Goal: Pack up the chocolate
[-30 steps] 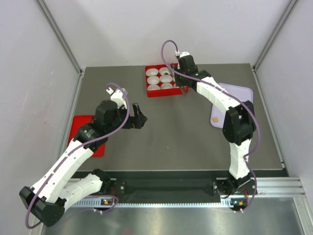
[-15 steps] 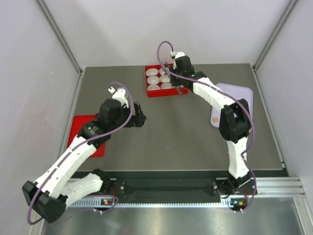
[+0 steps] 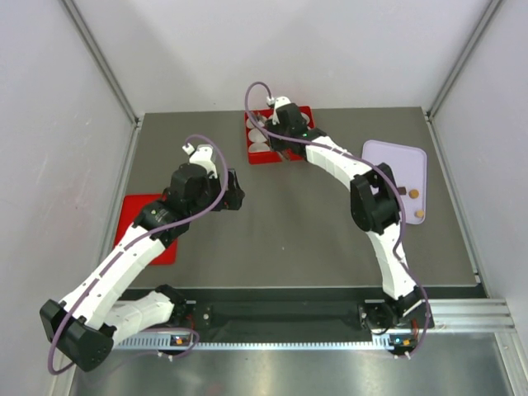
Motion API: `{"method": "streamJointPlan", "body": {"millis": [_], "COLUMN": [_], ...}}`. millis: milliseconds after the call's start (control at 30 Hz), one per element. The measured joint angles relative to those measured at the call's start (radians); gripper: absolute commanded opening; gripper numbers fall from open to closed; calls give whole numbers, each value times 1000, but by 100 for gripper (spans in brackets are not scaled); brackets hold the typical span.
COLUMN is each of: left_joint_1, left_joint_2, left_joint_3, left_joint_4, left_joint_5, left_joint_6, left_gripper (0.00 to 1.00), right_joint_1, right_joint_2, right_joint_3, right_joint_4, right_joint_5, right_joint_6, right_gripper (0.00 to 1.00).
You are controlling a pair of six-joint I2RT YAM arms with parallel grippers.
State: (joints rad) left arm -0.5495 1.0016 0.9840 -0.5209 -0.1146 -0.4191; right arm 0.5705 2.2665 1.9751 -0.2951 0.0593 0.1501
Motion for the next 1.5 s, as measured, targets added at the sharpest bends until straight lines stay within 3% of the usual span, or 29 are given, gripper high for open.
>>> {"method": "streamJointPlan", "body": {"millis": [867, 1233, 1500], "left_joint_1": [0, 0, 0], "left_joint_2": [0, 0, -3], "left_joint_3": [15, 47, 69], "left_joint_4": [-1, -8, -11], "left_joint_5": [-7, -6, 29], "left_joint_6": [3, 3, -14], "left_gripper": [96, 96, 96], "right_joint_1": [5, 5, 5], "right_joint_2": [97, 93, -115], "right_joint_3": [88, 102, -65], "right_joint_4": [40, 46, 41], "right_joint_5": [56, 83, 141], "right_joint_6": [-44, -74, -117], "right_gripper": [43, 41, 40]}}
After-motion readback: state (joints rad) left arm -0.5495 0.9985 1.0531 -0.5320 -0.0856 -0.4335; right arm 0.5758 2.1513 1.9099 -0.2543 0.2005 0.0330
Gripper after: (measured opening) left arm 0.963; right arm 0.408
